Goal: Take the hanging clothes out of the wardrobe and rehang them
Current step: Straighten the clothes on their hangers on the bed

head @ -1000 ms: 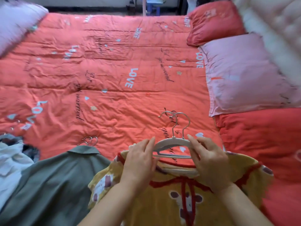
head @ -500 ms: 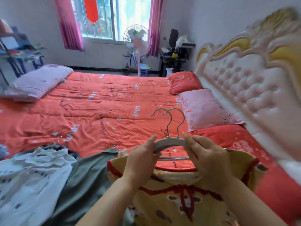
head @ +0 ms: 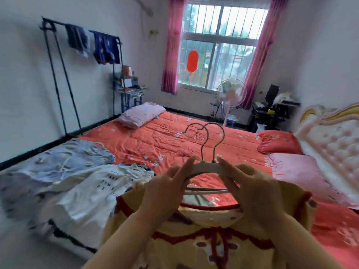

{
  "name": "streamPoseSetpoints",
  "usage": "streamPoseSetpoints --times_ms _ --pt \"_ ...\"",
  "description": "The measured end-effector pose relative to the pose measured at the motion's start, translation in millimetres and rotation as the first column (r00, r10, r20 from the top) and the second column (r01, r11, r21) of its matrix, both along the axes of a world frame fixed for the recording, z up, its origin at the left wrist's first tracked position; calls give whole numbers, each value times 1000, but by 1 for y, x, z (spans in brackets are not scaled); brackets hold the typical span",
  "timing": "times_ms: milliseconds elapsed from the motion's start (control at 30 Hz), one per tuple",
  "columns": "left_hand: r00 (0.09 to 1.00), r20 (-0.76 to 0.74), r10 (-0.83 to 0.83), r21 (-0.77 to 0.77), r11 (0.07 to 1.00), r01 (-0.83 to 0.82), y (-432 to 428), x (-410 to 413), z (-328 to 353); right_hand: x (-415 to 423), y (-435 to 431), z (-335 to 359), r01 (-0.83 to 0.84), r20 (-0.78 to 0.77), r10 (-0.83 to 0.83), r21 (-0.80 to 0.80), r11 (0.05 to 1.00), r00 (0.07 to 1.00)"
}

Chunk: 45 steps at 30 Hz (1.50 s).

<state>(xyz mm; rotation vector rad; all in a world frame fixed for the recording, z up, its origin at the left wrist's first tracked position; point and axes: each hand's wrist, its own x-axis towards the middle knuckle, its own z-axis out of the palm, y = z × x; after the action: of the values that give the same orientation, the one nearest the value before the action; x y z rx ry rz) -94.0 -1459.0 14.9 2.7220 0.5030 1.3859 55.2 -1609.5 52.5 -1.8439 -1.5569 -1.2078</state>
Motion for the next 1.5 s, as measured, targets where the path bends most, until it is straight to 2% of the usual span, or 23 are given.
streamPoseSetpoints --times_ms 233,400,633,900,1167,1500 --pt "975 -78 210 117 973 -200 17 -132 20 -99 52 -5 -176 -122 173 -12 984 977" --pt "924 -69 377 247 904 -350 45 -225 25 -181 101 -8 -295 -200 288 -8 955 937" --pt "865 -104 491 292 846 -446 123 -352 21 -296 199 -16 -455 -210 435 -51 889 875" --pt "823 -134 552 250 823 -511 251 -472 19 -417 332 -23 -543 -262 513 -54 838 817" --pt "860 -106 499 269 847 -458 372 -503 12 -450 445 -34 -488 -292 456 -41 872 841" --pt "867 -105 487 237 859 -454 562 -479 -3 -433 628 -47 -496 -318 467 -15 868 825"
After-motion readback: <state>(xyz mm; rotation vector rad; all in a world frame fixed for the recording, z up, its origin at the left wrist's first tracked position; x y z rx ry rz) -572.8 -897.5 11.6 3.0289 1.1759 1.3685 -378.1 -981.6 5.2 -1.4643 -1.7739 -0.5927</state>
